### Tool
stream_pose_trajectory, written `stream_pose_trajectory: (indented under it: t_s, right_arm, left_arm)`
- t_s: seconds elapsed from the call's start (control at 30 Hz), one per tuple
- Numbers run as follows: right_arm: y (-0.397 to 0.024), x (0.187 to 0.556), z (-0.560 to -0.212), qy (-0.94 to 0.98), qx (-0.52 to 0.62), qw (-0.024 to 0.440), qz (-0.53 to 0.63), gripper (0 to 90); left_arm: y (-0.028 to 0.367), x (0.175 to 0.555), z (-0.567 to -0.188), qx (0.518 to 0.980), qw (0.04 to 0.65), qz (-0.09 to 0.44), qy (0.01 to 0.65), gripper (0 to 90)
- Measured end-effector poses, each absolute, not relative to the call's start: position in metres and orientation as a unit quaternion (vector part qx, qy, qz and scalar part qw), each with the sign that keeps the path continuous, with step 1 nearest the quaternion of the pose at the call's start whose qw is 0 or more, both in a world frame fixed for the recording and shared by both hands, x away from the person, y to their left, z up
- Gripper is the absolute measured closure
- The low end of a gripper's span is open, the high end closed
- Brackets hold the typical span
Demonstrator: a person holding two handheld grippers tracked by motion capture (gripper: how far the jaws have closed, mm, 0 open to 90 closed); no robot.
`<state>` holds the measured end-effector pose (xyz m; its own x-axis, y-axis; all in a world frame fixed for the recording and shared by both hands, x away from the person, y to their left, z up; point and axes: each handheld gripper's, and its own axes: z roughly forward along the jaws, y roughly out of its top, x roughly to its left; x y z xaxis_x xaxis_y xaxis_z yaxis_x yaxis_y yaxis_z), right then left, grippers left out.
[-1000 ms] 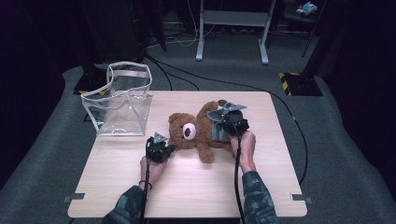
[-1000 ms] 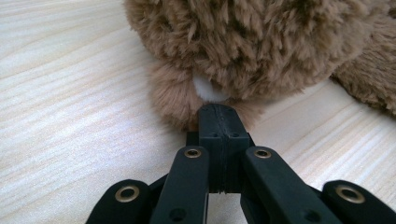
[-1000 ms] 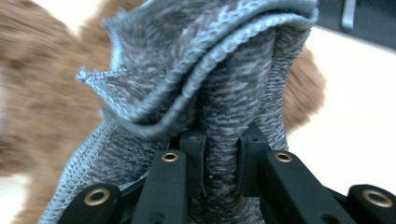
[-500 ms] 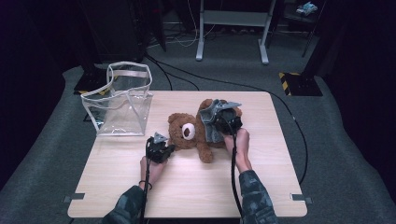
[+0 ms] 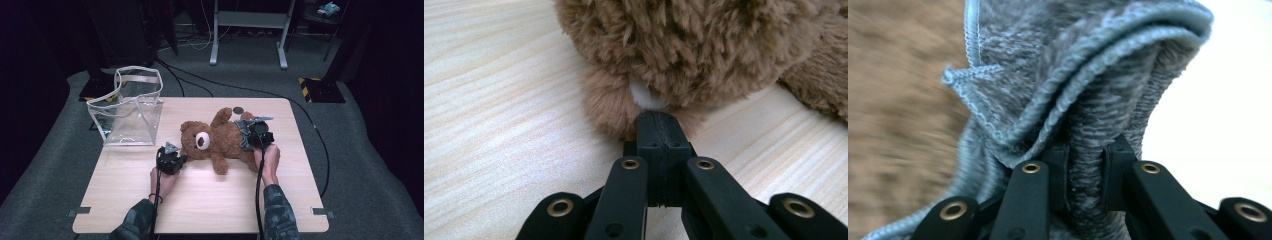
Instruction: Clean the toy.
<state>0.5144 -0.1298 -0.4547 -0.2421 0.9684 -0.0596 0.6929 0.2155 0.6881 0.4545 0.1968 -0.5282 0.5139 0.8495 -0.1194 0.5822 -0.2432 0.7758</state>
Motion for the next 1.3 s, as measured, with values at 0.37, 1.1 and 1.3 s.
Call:
stream_pose_trajectory:
  t_s: [0.37, 1.1, 1.3]
  right_arm:
    - [-0.148, 0.508, -0.431, 0.711, 0.575, 0.267, 0.305, 76.9]
    - [-0.156, 0.492, -0.422, 0.72, 0.578, 0.247, 0.294, 76.4]
    - [-0.132, 0.481, -0.434, 0.757, 0.545, 0.238, 0.27, 76.5]
  left_arm:
    - [0.196, 0.454, -0.528, 0.77, 0.405, 0.167, 0.464, 89.9]
    - [0.196, 0.454, -0.528, 0.774, 0.401, 0.169, 0.46, 89.9]
    - [0.196, 0.454, -0.528, 0.774, 0.4, 0.171, 0.46, 89.9]
